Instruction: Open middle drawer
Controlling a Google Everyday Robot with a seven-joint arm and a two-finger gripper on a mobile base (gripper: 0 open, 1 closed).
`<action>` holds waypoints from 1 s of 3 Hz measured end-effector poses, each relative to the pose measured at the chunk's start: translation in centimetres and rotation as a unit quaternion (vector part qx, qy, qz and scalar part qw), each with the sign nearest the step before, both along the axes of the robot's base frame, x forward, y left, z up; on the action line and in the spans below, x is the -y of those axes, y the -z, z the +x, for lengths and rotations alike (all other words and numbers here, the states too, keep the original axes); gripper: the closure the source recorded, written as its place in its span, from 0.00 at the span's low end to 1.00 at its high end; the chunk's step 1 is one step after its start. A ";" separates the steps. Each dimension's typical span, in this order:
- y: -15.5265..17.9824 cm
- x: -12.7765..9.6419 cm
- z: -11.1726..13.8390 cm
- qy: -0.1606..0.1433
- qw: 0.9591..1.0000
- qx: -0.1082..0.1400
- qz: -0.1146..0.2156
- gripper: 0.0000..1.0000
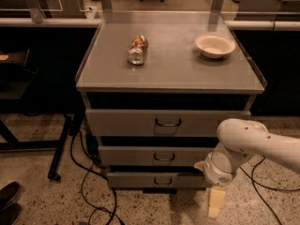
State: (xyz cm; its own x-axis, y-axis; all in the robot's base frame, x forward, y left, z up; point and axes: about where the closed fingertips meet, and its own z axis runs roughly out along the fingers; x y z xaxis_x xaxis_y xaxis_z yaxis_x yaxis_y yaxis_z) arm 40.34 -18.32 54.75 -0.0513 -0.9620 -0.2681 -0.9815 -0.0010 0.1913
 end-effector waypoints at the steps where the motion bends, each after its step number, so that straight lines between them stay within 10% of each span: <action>1: 0.0 0.0 0.0 0.000 1.000 0.000 0.000 0.00; 3: 3.8 -0.2 3.1 0.043 0.998 0.037 0.002 0.00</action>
Offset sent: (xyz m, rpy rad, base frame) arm -0.0041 0.0081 -0.0418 0.0184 -0.0138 -0.0405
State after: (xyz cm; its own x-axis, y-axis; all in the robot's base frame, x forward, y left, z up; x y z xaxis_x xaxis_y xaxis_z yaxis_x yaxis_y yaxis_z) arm 43.43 -18.15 50.93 -0.1143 -0.9538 -0.2777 -0.9894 0.0840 0.1188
